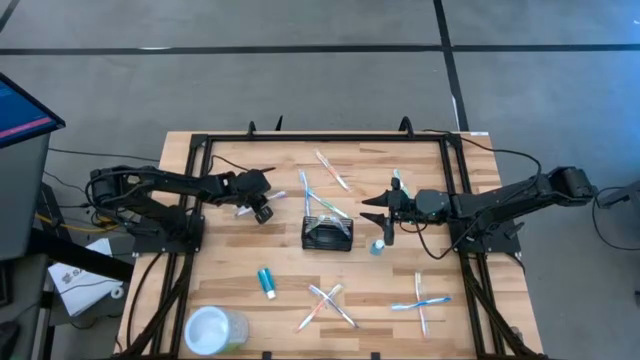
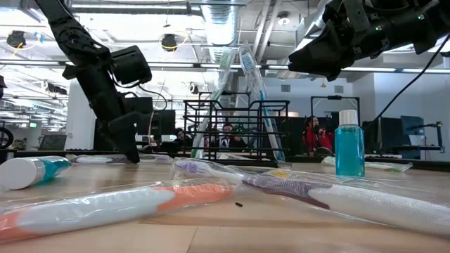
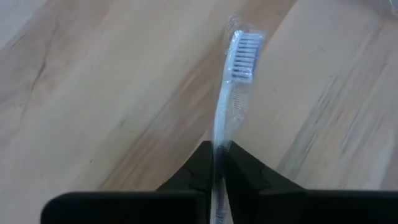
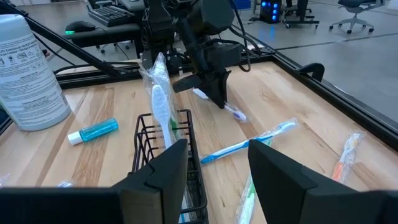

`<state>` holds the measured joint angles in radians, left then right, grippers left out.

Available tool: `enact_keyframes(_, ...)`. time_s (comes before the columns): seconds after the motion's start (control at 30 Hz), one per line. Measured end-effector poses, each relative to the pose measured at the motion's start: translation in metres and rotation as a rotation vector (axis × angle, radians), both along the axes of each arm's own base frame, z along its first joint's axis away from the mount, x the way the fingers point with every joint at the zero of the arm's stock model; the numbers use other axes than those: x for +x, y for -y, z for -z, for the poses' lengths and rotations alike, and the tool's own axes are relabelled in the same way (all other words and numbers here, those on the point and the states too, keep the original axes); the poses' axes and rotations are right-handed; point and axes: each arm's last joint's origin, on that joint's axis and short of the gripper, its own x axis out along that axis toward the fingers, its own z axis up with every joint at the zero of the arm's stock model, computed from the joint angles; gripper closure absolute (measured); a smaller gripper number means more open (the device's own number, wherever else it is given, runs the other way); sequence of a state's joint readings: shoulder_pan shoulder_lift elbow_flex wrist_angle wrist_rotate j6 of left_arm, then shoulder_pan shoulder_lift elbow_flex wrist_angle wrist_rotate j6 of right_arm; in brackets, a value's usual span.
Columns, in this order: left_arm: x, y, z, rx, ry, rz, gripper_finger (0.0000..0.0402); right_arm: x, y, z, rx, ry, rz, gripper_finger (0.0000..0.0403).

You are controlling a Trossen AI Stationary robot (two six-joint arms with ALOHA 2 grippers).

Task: Pick & Place toothbrushing station
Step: Put the top purple toothbrush into the wire organizer

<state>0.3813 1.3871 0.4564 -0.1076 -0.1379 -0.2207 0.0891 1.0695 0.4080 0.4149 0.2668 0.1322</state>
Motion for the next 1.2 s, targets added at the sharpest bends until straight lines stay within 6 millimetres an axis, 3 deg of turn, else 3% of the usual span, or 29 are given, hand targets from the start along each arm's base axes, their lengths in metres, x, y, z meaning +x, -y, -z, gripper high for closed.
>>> enact_keyframes(0.17, -0.002, 0.004, -0.009, -0.023, 0.055, -0.03, 0.0395, 0.0, 0.0, 0.0, 0.0, -0.001, 0.0, 0.0242)
enact_keyframes(0.53, -0.01, 0.03, -0.069, 0.03, 0.399, 0.03, 0.0401, 0.0, -0.001, 0.0, 0.001, 0.0, -0.006, 0.0242)
enact_keyframes(0.77, -0.017, 0.05, -0.096, 0.085, 0.565, 0.092, 0.0401, 0.0, -0.001, -0.002, 0.022, 0.022, -0.005, 0.0242)
enact_keyframes(1.2, 0.006, 0.082, -0.128, 0.134, 0.961, 0.266, 0.0401, 0.001, -0.014, -0.014, 0.034, 0.153, -0.069, 0.0242)
